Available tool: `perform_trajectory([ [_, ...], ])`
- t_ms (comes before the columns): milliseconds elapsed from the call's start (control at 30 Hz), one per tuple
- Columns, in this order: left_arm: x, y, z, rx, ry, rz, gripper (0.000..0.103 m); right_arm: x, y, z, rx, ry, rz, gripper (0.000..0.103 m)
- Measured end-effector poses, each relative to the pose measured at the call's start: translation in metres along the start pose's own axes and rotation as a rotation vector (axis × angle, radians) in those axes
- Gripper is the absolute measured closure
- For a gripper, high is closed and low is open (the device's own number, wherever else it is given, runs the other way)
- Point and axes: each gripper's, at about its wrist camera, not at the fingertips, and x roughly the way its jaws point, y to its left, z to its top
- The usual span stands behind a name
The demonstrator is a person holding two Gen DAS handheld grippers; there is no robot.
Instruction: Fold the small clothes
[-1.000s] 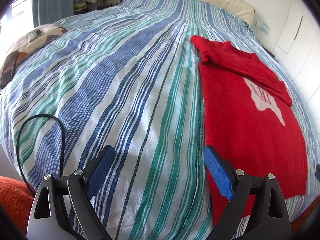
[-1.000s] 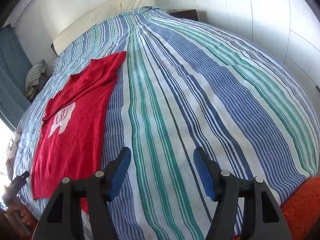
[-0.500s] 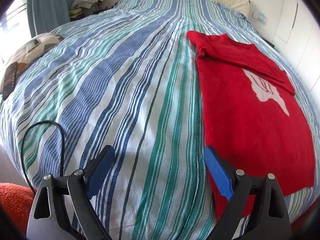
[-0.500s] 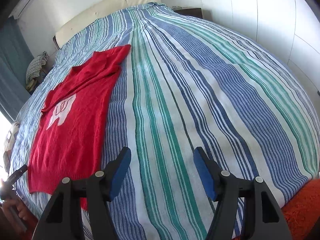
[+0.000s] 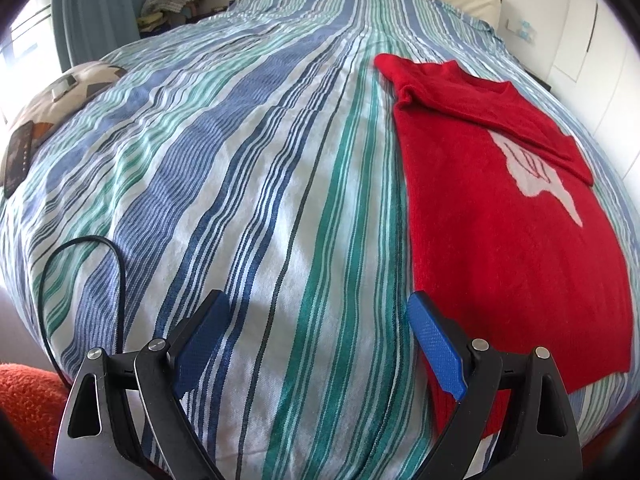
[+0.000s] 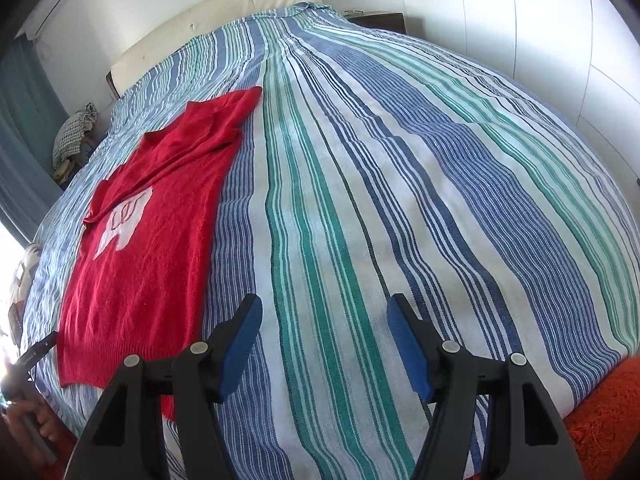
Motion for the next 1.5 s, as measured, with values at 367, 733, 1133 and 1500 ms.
perform_trajectory([
  [367,0.0029,0.0006,-0.0007,-0.004,0.009,-0.002,0.010,0.0014,0.0020,-0.0019,-0.003,0.005,0.000,0.038],
  [733,0.0040,0.0001,-0.0013,-0.003,0.012,0.001,0.009,0.0021,0.0020,-0.0025,-0.001,0.004,0.002,0.038],
  [1133,0.0048,-0.0004,-0.0011,-0.002,0.014,0.002,0.008,0.0029,0.0022,-0.0027,-0.002,0.005,0.003,0.038],
  [1500,0.0054,-0.0007,-0.0012,-0.001,0.015,0.003,0.008,0.0028,0.0017,-0.0022,-0.001,0.006,0.003,0.038],
])
